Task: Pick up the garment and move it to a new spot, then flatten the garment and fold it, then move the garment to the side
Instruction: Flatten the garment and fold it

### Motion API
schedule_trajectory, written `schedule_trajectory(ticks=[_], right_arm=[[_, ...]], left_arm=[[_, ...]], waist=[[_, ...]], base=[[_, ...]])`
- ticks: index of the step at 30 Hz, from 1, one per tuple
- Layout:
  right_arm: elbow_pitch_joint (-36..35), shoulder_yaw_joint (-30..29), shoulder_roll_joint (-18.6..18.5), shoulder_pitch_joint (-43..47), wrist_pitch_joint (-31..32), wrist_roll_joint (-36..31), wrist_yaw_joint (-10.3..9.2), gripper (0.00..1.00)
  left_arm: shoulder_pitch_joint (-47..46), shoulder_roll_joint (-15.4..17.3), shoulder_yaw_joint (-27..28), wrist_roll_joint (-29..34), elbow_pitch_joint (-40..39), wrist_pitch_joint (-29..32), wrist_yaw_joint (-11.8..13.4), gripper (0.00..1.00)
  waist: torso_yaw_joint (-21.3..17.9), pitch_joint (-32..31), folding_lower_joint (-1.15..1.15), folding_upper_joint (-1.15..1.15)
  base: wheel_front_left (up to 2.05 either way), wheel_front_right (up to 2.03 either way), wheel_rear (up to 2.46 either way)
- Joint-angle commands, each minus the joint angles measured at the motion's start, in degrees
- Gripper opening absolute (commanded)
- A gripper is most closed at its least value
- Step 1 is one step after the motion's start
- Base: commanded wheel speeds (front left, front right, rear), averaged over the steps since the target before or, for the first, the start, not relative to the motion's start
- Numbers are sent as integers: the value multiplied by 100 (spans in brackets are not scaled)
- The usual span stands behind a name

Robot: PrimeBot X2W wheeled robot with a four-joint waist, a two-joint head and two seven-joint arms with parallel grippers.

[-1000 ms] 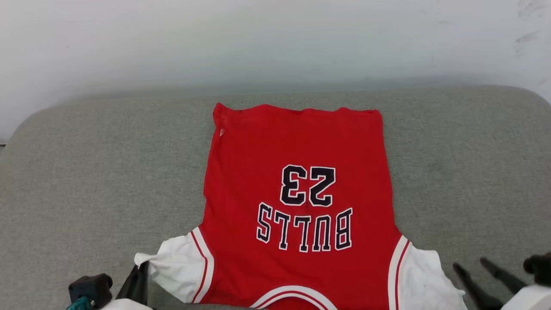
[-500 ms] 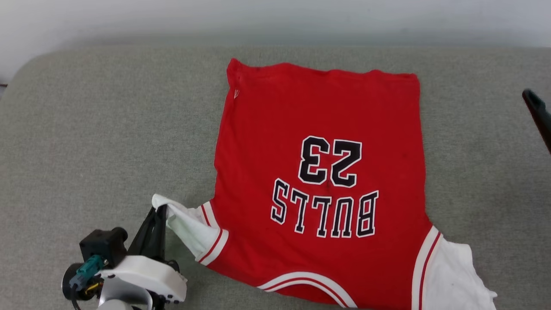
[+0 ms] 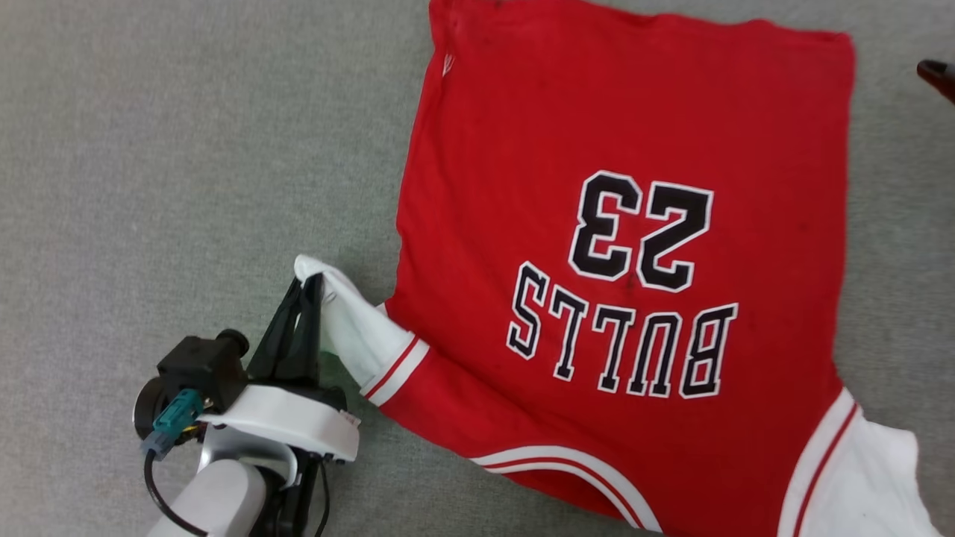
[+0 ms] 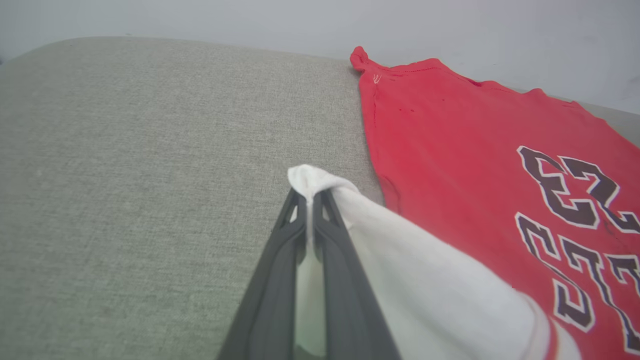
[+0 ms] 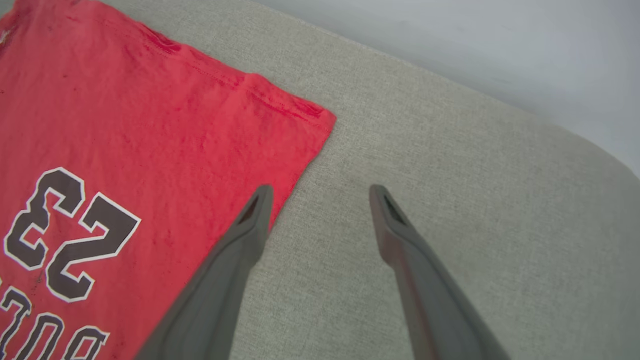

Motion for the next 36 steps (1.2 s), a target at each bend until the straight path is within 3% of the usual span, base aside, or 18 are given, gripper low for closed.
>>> schedule_trajectory(ticks=[1,5,11,16,20,22,36], right_arm=[[54,22,33,-130,43,19,-4,100],[515,222,150,-670,421,-100,-4,100],[1114,380,308,-1150,357,-376,-4,100],[1547,645,379,-876,200,-383,-3,100],[1883,889,214,-466,178,-349,-3,100],[1889,994,85,-418,24,-415,-3,0],[1342,1575,-426,-526,-1368,97,-6,0]], left_arm=[[-90,-26,-6,23,-21,-35,-17,0],[-258,-133,-9,96,-55,-55,-44,0],[-490,-278,0,212,-84,-74,-137,0],[-560,-411,37,279,-10,-85,-188,0],[-527,-500,96,302,93,-80,-248,0],[-495,-532,154,332,114,-81,-282,0],[-32,-679,420,447,360,-84,-434,0]], waist=[[150,225,-2,0],[274,530,-2,0],[443,939,-2,0],[534,1090,-2,0],[574,1066,-2,0],[572,1031,-2,0],[278,108,-2,0]], base=[[0,0,0],[0,0,0],[0,0,0],[0,0,0],[0,0,0],[0,0,0],[0,0,0]])
